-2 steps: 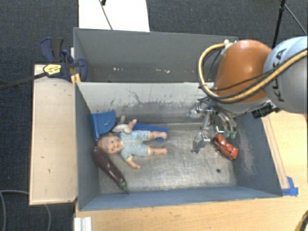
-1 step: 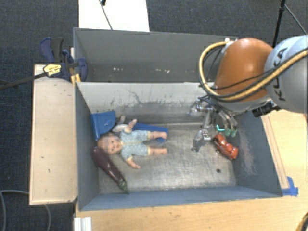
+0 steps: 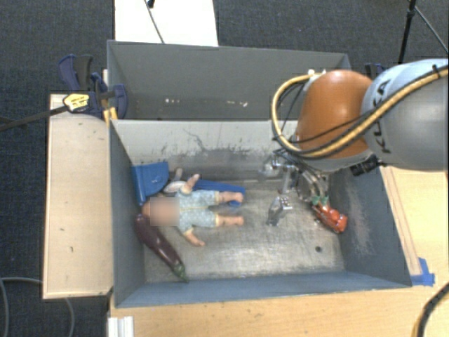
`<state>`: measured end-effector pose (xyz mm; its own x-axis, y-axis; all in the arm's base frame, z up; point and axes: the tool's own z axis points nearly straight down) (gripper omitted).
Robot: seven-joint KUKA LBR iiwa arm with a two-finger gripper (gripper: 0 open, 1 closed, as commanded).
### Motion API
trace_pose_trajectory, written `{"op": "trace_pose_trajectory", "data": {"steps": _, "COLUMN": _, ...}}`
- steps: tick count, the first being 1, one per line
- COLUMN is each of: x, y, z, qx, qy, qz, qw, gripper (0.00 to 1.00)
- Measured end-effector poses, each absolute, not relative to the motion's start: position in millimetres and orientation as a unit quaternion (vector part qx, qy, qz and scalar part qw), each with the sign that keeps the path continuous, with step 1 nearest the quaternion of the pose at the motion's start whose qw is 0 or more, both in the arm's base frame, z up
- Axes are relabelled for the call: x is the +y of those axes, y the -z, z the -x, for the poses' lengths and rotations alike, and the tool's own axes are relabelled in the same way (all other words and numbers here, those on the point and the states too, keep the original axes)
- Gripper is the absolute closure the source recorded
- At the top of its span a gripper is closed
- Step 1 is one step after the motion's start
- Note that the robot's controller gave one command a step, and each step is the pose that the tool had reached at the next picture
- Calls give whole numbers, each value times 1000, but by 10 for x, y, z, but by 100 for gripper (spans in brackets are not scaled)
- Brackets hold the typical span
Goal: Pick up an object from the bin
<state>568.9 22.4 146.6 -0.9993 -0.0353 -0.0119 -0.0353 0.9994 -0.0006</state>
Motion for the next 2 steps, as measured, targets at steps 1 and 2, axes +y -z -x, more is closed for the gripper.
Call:
{"op": "trace_pose_trajectory", "data": {"steps": 1, "x": 621, "y": -745, "z": -5703, "qx": 999, "qy": 0, "qz": 46, "qw": 6, "gripper": 100}}
{"op": "trace_pose_trajectory", "data": {"steps": 2, "x": 621, "y": -745, "z": -5703, "qx": 999, "qy": 0, "qz": 46, "qw": 6, "gripper": 100}}
